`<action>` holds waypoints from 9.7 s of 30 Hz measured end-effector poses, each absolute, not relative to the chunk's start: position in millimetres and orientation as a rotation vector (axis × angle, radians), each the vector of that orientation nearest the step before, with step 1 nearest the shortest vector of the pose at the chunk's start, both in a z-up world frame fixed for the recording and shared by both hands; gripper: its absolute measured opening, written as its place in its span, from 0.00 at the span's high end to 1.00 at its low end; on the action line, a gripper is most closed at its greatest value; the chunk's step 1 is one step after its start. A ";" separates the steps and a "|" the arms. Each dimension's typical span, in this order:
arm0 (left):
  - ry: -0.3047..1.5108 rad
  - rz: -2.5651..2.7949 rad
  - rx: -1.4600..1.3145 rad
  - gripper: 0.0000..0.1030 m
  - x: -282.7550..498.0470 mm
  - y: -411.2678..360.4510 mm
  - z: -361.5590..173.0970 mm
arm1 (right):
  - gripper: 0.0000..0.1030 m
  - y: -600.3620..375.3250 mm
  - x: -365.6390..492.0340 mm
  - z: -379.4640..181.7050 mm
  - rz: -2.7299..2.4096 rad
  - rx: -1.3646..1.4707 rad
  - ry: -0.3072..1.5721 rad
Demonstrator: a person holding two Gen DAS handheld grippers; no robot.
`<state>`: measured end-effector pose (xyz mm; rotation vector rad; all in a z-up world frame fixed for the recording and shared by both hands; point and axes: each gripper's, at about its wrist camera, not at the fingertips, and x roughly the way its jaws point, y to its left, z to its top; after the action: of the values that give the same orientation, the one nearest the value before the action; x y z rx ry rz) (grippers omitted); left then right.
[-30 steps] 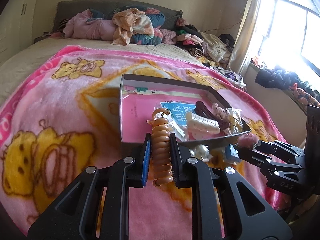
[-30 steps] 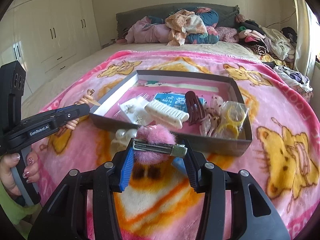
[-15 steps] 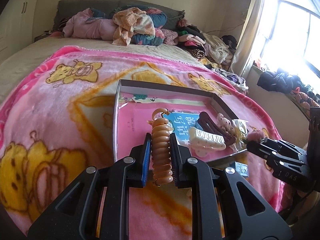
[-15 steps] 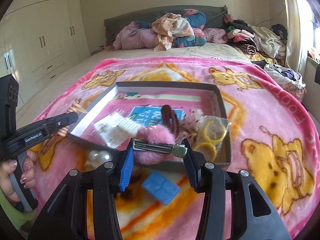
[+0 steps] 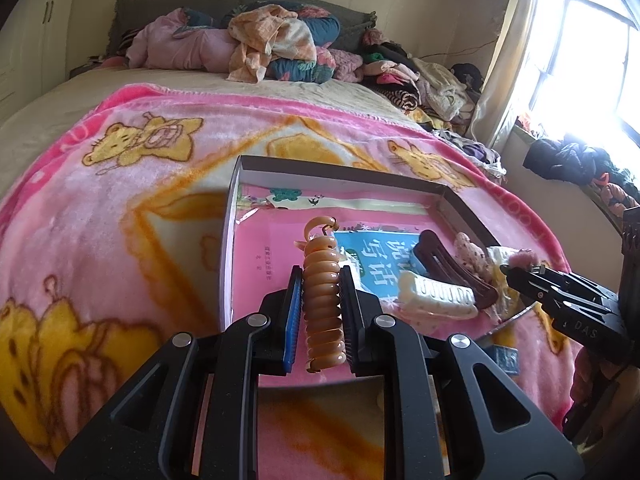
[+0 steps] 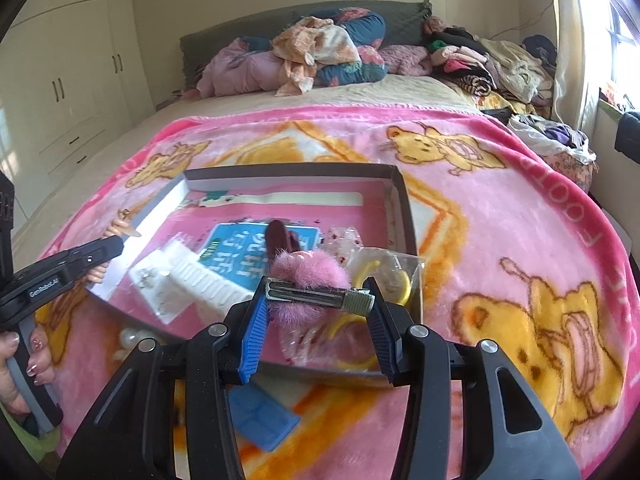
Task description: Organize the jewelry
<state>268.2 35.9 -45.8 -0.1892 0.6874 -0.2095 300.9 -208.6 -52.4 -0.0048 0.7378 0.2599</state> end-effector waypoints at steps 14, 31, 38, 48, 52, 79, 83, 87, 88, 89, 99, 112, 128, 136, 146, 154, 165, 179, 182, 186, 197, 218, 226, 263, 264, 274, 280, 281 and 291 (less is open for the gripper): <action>0.726 -0.196 -0.175 0.89 286.2 30.2 -59.1 | 0.55 -208.4 317.1 -66.4 0.256 -0.008 0.781; 0.674 -0.211 -0.177 0.47 272.6 31.2 -45.7 | 0.18 -224.1 265.8 -45.7 0.269 0.065 0.658; 0.637 -0.221 -0.177 0.26 252.7 28.2 -33.0 | 0.16 -229.2 244.4 -41.9 0.260 0.065 0.638; 0.620 -0.236 -0.165 0.19 225.0 25.2 -26.8 | 0.16 -226.3 224.5 -42.6 0.266 0.037 0.641; 0.625 -0.239 -0.159 0.19 216.1 26.5 -28.6 | 0.16 -225.2 218.4 -44.9 0.272 0.026 0.652; 0.714 -0.299 -0.067 0.19 190.3 17.0 -64.1 | 0.16 -193.3 226.2 -83.8 0.330 -0.130 0.758; 0.745 -0.319 -0.055 0.19 196.2 11.3 -74.2 | 0.17 -188.5 240.1 -90.8 0.337 -0.153 0.788; 0.766 -0.343 -0.058 0.19 204.8 1.8 -80.6 | 0.22 -183.4 250.9 -94.5 0.344 -0.189 0.807; 0.770 -0.346 -0.062 0.19 206.9 0.1 -81.7 | 0.23 -182.8 252.9 -95.6 0.348 -0.194 0.811; 0.775 -0.349 -0.067 0.19 209.4 -1.7 -82.8 | 0.27 -182.5 255.6 -97.2 0.358 -0.191 0.820; 0.811 -0.341 -0.107 0.44 226.8 -15.1 -88.9 | 0.68 -196.3 253.4 -97.5 0.426 -0.086 0.831; 0.790 -0.354 -0.060 0.67 218.7 -29.6 -81.8 | 0.69 -217.4 228.7 -75.1 0.445 0.033 0.763; 0.690 -0.366 -0.073 0.67 214.3 -27.5 -39.2 | 0.69 -221.1 224.0 -45.3 0.420 0.044 0.696; 0.662 -0.338 -0.086 0.67 230.0 -18.5 -27.8 | 0.69 -225.1 242.1 -35.0 0.375 0.026 0.681; 0.658 -0.298 -0.109 0.67 249.5 -6.5 -26.0 | 0.69 -234.6 268.2 -32.8 0.334 0.027 0.687; 0.665 -0.284 -0.111 0.67 263.1 -3.9 -30.1 | 0.69 -234.0 287.2 -30.1 0.332 0.007 0.685; 0.715 -0.258 -0.111 0.67 285.7 -3.4 -47.3 | 0.69 -216.5 320.8 -34.6 0.332 -0.034 0.708; 0.749 -0.256 -0.109 0.67 297.3 -7.4 -58.7 | 0.69 -197.5 342.4 -65.5 0.324 -0.070 0.791; 0.753 -0.258 -0.104 0.67 297.9 -8.5 -59.3 | 0.69 -196.9 341.1 -68.5 0.330 -0.063 0.797; 0.754 -0.257 -0.102 0.67 298.0 -8.9 -59.4 | 0.67 -197.7 339.6 -71.6 0.334 -0.049 0.807; 0.747 -0.246 -0.097 0.61 292.8 -6.3 -57.8 | 0.41 -201.5 316.5 -62.8 0.327 -0.017 0.760; 0.687 -0.226 -0.084 0.26 251.3 -1.9 -22.6 | 0.18 -219.7 273.0 -33.9 0.259 0.013 0.668; 0.666 -0.217 -0.084 0.11 236.1 -2.2 -13.0 | 0.11 -223.3 254.3 -19.0 0.258 0.012 0.598; 0.558 -0.178 -0.055 0.11 135.3 -22.7 -6.4 | 0.06 -237.2 148.3 7.0 0.230 -0.015 0.438; 0.553 -0.180 -0.056 0.11 132.6 -23.0 -6.9 | 0.06 -237.4 145.9 6.5 0.228 -0.015 0.433; 0.519 -0.152 -0.056 0.11 114.6 -22.1 -13.9 | 0.06 -244.4 123.0 4.4 0.210 0.000 0.365; 0.492 -0.129 -0.051 0.11 107.7 -22.1 -15.7 | 0.06 -247.6 109.0 -1.5 0.194 -0.006 0.310; 0.483 -0.122 -0.048 0.11 106.2 -22.2 -15.5 | 0.06 -247.9 107.5 -2.5 0.191 -0.008 0.304; 0.421 -0.108 -0.054 0.11 98.0 -22.4 -13.9 | 0.06 -247.7 96.8 -22.6 0.206 -0.016 0.284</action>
<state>98.0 -22.4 -13.9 -0.0537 0.4211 -0.1083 96.8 -247.7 -22.6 -0.0158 0.2837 0.2059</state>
